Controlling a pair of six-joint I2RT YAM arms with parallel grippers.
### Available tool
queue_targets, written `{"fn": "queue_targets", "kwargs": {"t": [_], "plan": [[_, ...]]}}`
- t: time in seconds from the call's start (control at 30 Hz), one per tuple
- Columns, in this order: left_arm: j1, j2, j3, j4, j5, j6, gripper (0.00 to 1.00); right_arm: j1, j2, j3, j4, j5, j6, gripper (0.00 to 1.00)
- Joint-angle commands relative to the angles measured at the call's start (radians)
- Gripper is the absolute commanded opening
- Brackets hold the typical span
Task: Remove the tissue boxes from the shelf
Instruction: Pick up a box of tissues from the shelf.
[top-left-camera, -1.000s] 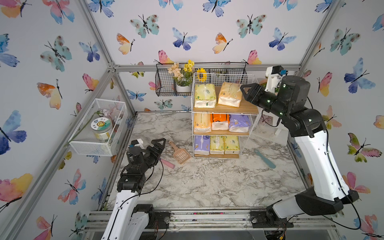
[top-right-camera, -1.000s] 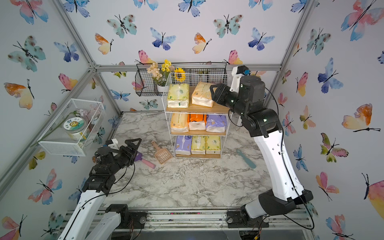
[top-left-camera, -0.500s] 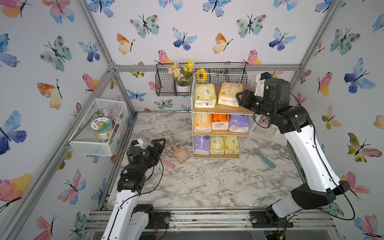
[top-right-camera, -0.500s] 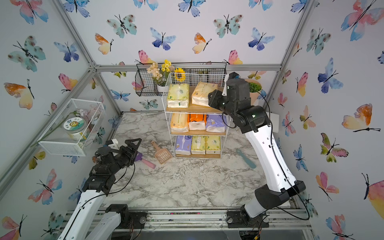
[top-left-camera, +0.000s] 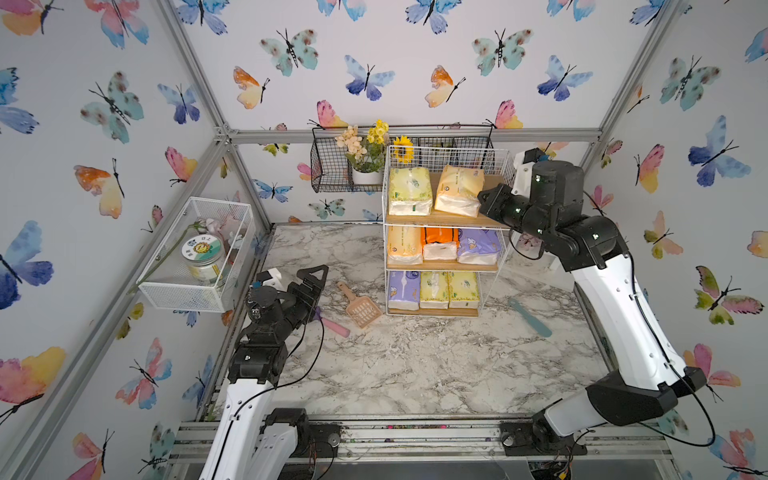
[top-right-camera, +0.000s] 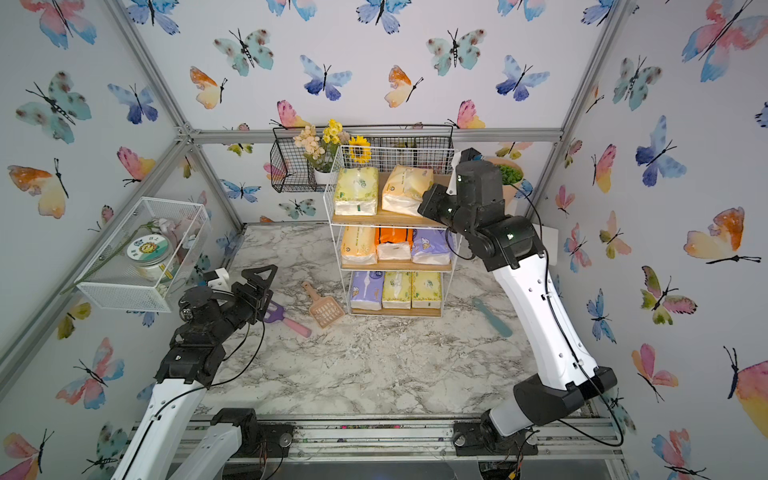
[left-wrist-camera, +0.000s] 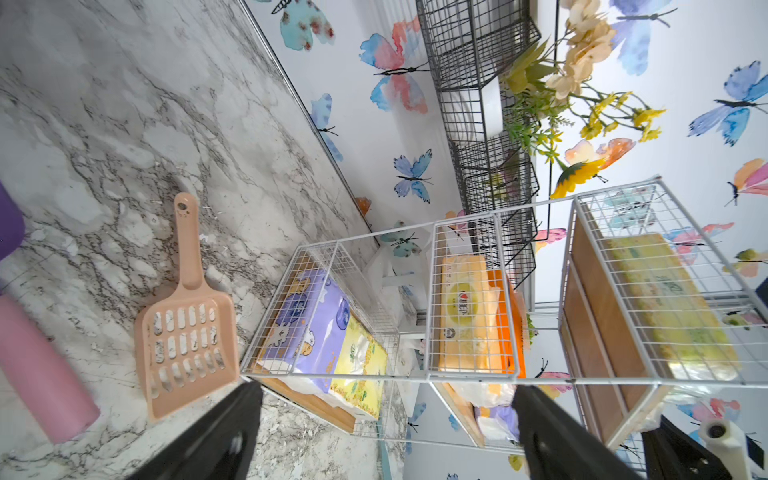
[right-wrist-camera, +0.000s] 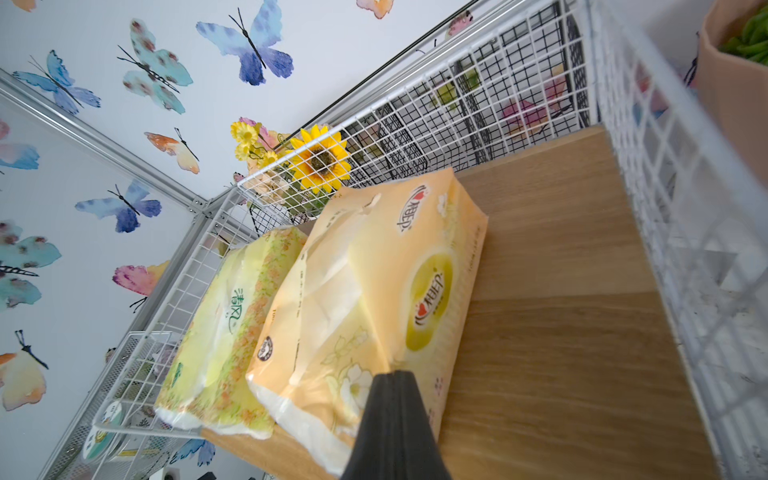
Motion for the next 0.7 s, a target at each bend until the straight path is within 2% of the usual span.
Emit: {"fn": "queue_targets", "kwargs": {"t": [0.0,0.07,0.2,0.4,0.5,0.67], "plan": [[-0.05,-0.01,0.063,0.044,0.048,-0.068,0.99,0.008,-0.078,-0.034,0.051,-0.055,0.022,0.01],[-0.115,-0.001,0.091,0.06,0.015,-0.093,0.99,0.008,-0.11,-0.062,0.055,-0.075,0.023,0.01],[-0.305,0.039,0.149,0.115,-0.09,-0.138,0.99,0.008,-0.17,-0.119,0.052,-0.102,0.018,0.01],[-0.569,0.16,0.23,0.238,-0.192,-0.186,0.99,0.008,-0.207,-0.162,0.044,-0.134,0.016,0.01],[-0.666,0.239,0.284,0.309,-0.206,-0.199,0.99,0.008,-0.221,-0.171,0.041,-0.146,0.02,0.01],[-0.758,0.378,0.394,0.387,-0.198,-0.187,0.99,0.008,-0.254,-0.201,0.027,-0.157,0.02,0.01]]}}
